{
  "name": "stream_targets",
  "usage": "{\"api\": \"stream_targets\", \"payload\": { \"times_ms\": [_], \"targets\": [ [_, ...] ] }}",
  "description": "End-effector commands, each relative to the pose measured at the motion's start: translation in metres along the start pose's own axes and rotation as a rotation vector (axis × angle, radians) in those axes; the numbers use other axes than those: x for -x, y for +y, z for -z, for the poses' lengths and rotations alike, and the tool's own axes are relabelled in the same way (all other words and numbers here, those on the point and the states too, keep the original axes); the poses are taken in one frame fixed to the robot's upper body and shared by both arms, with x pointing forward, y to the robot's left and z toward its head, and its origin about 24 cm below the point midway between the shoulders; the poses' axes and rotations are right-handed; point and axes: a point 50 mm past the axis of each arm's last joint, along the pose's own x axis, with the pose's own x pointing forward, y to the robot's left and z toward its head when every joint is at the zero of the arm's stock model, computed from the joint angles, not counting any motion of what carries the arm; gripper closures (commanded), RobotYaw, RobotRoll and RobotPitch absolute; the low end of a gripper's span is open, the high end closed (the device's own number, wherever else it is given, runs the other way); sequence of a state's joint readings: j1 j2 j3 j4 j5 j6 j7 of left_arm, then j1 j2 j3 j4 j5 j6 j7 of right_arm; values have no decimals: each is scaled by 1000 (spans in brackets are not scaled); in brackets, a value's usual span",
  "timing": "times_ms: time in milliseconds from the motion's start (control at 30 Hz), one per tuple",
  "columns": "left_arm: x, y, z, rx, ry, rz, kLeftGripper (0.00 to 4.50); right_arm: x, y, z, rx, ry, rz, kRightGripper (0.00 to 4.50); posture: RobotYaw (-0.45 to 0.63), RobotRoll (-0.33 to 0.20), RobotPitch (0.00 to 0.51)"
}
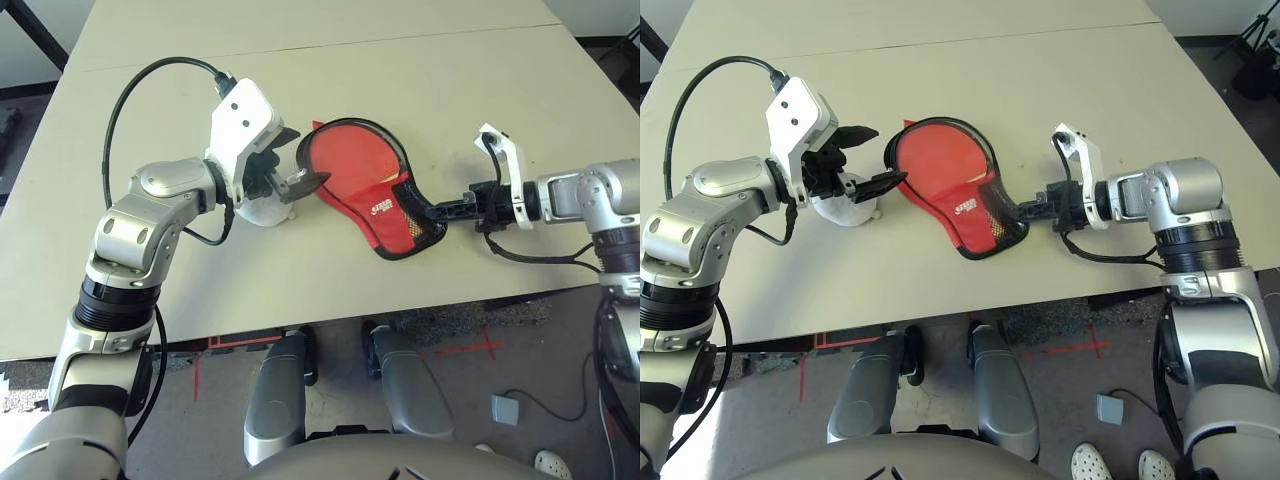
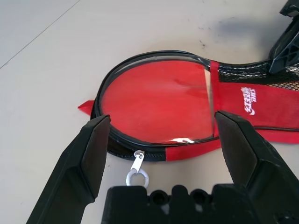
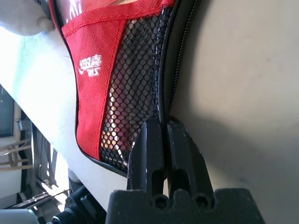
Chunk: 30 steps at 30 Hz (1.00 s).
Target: Store the ping-pong paddle in its case and zip it.
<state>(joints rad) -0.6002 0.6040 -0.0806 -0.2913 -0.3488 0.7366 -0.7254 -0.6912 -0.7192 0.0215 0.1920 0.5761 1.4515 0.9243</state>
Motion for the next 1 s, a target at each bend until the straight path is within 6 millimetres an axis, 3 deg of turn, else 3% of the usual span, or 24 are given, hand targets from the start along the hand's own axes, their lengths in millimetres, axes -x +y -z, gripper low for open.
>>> {"api": "stream_targets", "payload": {
  "times_ms": [33, 367, 667, 800, 1000],
  "targets": [
    [-1, -1, 7, 15, 18, 2, 0, 2, -2, 21, -74, 72, 20, 4445, 34, 0, 252],
    [-2, -1, 9, 18, 18, 6, 0, 14, 10, 47, -66, 114, -15, 4445, 18, 0, 257],
    [-5, 1, 9, 14, 16, 11, 0, 27, 10, 42, -52, 111, 43, 4445, 7, 0, 250],
    [-4, 1, 9, 12, 16, 11, 0, 31, 13, 34, -22, 93, 39, 3455, 9, 0, 248],
    [-2, 4, 10, 7, 22, 7, 0, 61, 8, -9, 265, 22, 132, 1203, 8, 0, 245]
  ]
}}
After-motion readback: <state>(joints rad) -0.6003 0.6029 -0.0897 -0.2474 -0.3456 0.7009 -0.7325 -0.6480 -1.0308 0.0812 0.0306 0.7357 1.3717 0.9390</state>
